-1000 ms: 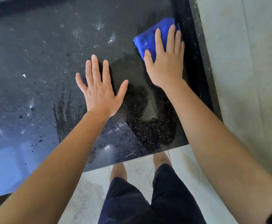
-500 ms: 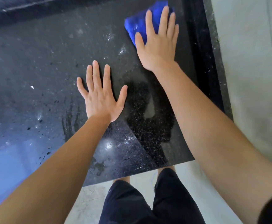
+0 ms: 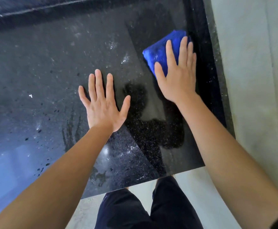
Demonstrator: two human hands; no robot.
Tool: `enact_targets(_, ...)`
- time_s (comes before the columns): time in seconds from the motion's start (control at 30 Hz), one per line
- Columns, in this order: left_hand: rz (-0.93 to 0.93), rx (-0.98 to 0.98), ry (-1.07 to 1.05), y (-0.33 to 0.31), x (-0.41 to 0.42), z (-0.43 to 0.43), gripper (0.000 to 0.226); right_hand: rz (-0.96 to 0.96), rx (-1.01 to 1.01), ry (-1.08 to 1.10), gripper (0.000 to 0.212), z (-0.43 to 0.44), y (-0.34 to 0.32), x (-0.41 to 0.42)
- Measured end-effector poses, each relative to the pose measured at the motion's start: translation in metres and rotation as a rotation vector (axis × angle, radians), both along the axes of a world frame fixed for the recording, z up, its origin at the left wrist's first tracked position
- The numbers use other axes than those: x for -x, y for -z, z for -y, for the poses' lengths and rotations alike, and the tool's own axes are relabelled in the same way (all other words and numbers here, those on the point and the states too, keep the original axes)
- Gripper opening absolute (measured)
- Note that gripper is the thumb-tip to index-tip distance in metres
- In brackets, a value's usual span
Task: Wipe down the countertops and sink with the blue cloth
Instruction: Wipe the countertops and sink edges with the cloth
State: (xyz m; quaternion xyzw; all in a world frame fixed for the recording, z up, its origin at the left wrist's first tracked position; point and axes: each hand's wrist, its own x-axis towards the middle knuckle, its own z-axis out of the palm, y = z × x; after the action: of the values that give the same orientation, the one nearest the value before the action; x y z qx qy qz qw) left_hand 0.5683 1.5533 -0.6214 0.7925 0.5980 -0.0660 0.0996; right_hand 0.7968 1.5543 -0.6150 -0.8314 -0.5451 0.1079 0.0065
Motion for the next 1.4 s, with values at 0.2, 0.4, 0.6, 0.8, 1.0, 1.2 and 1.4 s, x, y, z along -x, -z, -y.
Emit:
enact_targets(0.2, -0.012, 0.006, 0.006, 0.001, 0.0, 0.0, 0.082, 0.021, -0.001, 0.194, 0.073, -0.113, -0.006, -0.007)
enact_targets(0.4, -0.01, 0.0, 0.001, 0.002, 0.0, -0.001, 0.082, -0.035, -0.017, -0.19, 0.069, -0.131, -0.008, 0.067)
enact_targets(0.6, -0.012, 0.002, 0.0, 0.001, -0.001, 0.0, 0.082, 0.067, -0.089, -0.127, 0.074, -0.096, 0.003, 0.002)
enact_targets(0.8, -0.026, 0.013, 0.006, 0.0, -0.001, 0.0, 0.083, 0.049, -0.036, 0.209, 0.073, -0.124, -0.005, 0.001)
enact_targets(1.0, -0.019, -0.011, 0.0, 0.002, -0.001, -0.001, 0.083, -0.034, 0.0, -0.086, 0.067, -0.151, -0.008, 0.077)
enact_targets(1.2, 0.006, -0.053, 0.011, 0.005, 0.001, 0.001, 0.081, -0.039, -0.027, -0.114, 0.068, -0.105, -0.004, -0.001)
enact_targets(1.4, 0.049, -0.061, 0.002, 0.004, 0.003, 0.001, 0.082, -0.074, -0.002, -0.064, 0.064, -0.051, -0.001, -0.023)
